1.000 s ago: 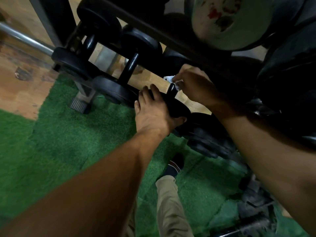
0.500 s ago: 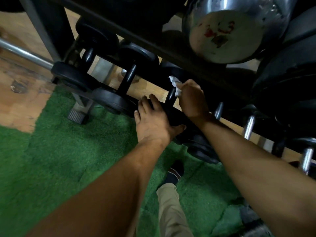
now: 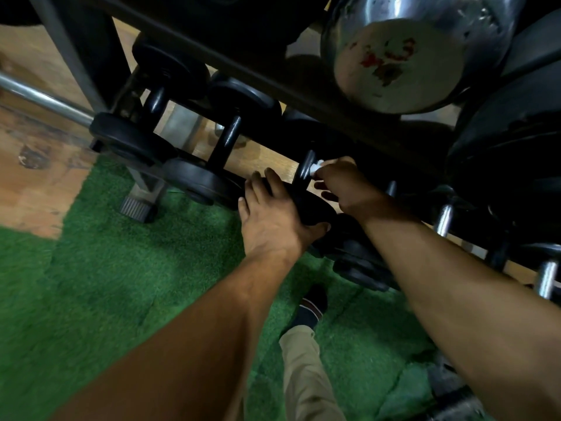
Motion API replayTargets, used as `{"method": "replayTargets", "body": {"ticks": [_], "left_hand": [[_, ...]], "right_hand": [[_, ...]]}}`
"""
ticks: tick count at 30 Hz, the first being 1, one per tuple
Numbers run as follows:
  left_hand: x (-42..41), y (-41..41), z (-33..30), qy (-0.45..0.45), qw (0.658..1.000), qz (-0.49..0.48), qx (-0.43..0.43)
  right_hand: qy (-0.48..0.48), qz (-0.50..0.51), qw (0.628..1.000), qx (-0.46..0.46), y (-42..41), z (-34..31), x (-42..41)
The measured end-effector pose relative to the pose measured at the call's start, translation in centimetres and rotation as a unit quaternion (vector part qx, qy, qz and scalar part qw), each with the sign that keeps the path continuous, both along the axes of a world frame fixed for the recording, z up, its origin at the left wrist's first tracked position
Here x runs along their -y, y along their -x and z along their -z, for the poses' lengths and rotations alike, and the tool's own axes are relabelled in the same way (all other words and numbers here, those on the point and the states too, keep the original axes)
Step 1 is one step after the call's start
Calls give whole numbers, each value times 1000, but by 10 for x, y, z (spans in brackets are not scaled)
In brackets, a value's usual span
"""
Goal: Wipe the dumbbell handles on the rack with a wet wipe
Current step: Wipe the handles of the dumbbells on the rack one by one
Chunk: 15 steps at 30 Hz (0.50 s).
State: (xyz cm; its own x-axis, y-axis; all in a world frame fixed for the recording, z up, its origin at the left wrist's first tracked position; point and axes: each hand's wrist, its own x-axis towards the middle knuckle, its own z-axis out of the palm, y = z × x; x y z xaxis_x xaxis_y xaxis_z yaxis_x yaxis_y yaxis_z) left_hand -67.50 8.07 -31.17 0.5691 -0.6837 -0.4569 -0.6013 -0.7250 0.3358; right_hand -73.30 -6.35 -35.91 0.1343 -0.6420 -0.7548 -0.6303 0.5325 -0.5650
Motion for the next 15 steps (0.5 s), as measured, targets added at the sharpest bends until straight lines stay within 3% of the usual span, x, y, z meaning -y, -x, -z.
{"method": "replayTargets", "body": {"ticks": [4,8,15], "left_hand": [[-1,0,1,1,1000,-1,3],[0,0,1,6,1000,-3,10],[0,0,1,5,1000,-4,5]], "right_hand": [[-8,-49,999,-2,12,0,5],[-28,-180,981,-73,12,6,0],[-43,-257,959,-114,9,2,3]]}}
